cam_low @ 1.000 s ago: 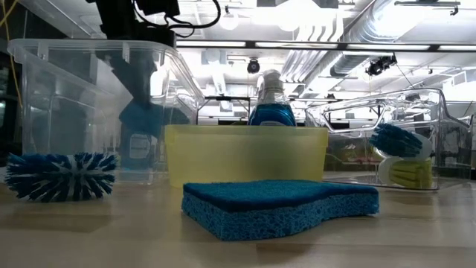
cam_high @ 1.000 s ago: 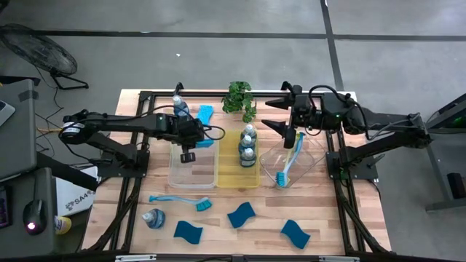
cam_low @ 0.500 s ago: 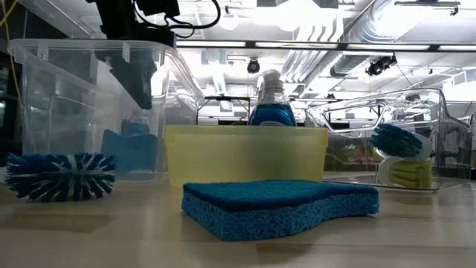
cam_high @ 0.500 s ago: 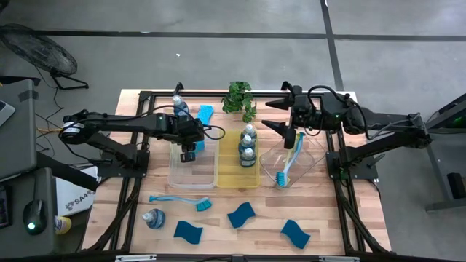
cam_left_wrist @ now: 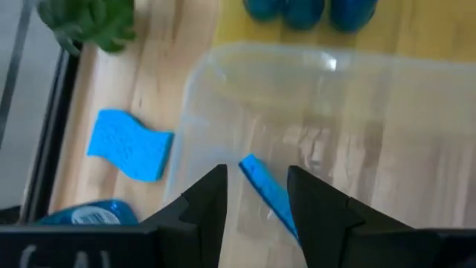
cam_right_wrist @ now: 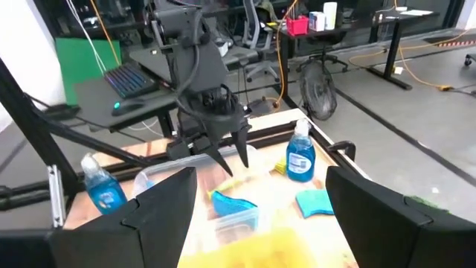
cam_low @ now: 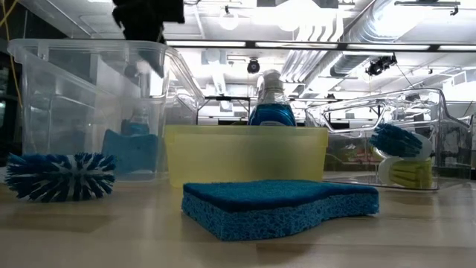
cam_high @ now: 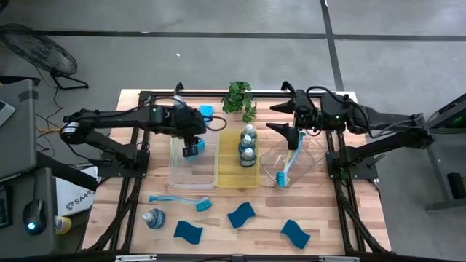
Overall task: Pick & Place Kitchen Sink Supplies
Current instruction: Put the blue sponge into the white bin
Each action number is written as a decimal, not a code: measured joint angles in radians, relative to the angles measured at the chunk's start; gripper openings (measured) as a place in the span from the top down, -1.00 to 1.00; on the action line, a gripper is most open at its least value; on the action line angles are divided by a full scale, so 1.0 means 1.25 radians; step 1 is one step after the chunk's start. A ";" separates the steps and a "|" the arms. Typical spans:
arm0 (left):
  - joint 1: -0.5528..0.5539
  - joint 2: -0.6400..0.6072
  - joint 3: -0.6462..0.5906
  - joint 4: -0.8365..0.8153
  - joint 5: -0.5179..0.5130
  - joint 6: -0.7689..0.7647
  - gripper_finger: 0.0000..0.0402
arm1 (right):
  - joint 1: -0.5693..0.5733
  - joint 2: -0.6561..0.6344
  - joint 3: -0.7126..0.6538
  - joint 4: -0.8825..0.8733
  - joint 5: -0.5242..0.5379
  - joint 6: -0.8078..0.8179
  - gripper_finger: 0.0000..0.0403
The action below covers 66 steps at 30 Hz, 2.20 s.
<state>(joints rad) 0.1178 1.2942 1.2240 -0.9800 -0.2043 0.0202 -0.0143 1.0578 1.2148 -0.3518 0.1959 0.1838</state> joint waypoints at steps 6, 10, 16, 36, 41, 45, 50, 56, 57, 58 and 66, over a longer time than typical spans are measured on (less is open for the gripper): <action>0.000 -0.001 0.067 -0.005 0.032 0.003 0.33 | 0.018 -0.026 0.000 -0.048 -0.001 0.029 -0.46; 0.000 -0.014 0.092 -0.006 0.051 0.019 0.33 | 0.056 -0.033 0.000 -0.099 -0.002 0.035 -0.46; 0.000 -0.058 0.094 -0.015 0.051 0.029 0.33 | 0.123 -0.032 0.000 -0.128 0.005 0.098 -0.46; 0.000 -0.136 0.095 -0.014 0.052 0.045 0.33 | 0.421 0.099 0.000 -0.346 -0.179 0.751 -0.29; 0.000 -0.136 0.095 -0.014 0.052 0.050 0.33 | 0.492 0.183 0.000 -0.423 -0.272 0.865 -0.29; 0.000 -0.136 0.095 -0.014 0.053 0.059 0.33 | 0.537 0.251 0.000 -0.448 -0.310 0.901 -0.29; 0.000 -0.136 0.095 -0.014 0.075 0.066 0.33 | 0.583 0.339 0.000 -0.448 -0.312 0.935 -0.29; 0.000 -0.135 0.095 -0.014 0.095 0.065 0.33 | 0.660 0.437 0.000 -0.448 -0.319 0.969 -0.29; 0.000 -0.135 0.095 -0.014 0.096 0.065 0.33 | 0.675 0.452 0.000 -0.449 -0.318 0.983 -0.29; 0.000 -0.135 0.095 -0.014 0.096 0.065 0.33 | 0.690 0.466 0.000 -0.448 -0.312 0.997 -0.29; 0.000 -0.135 0.095 -0.014 0.096 0.066 0.33 | 0.789 0.547 0.000 -0.419 -0.187 1.117 -0.29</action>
<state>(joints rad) 0.1173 1.1252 1.3422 -0.9981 -0.0849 0.1022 0.9719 1.7414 1.2144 -0.8760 -0.0383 1.5797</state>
